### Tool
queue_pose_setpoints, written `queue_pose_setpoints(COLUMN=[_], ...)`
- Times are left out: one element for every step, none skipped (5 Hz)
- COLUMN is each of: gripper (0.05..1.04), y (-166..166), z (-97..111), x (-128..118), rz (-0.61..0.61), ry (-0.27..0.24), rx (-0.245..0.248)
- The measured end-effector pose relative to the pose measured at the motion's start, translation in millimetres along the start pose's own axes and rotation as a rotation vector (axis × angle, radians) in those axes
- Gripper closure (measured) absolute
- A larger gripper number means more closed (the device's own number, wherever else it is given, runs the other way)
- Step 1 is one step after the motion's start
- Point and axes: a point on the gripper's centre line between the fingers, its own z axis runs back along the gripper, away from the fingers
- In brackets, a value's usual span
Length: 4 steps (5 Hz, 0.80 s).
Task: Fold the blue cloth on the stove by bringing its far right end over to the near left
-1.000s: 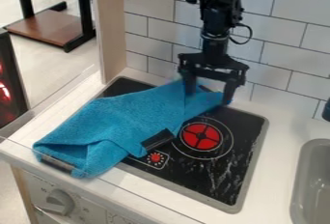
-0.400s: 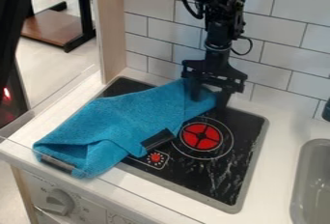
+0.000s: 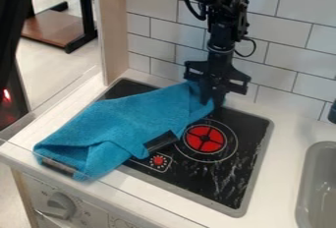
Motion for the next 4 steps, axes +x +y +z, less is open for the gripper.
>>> queue_pose_setpoints(gripper=[1.018,1.032,1.032,1.032], y=[1.4,3.7,1.9,1.2], z=[0.5,6.8,31.5,49.6], x=[-0.7,-0.5,0.8,-5.3], rz=[0.014,0.038,0.032,0.021], ry=[0.008,0.001,-0.048,-0.089], rx=[-0.018,-0.037,-0.065,-0.088])
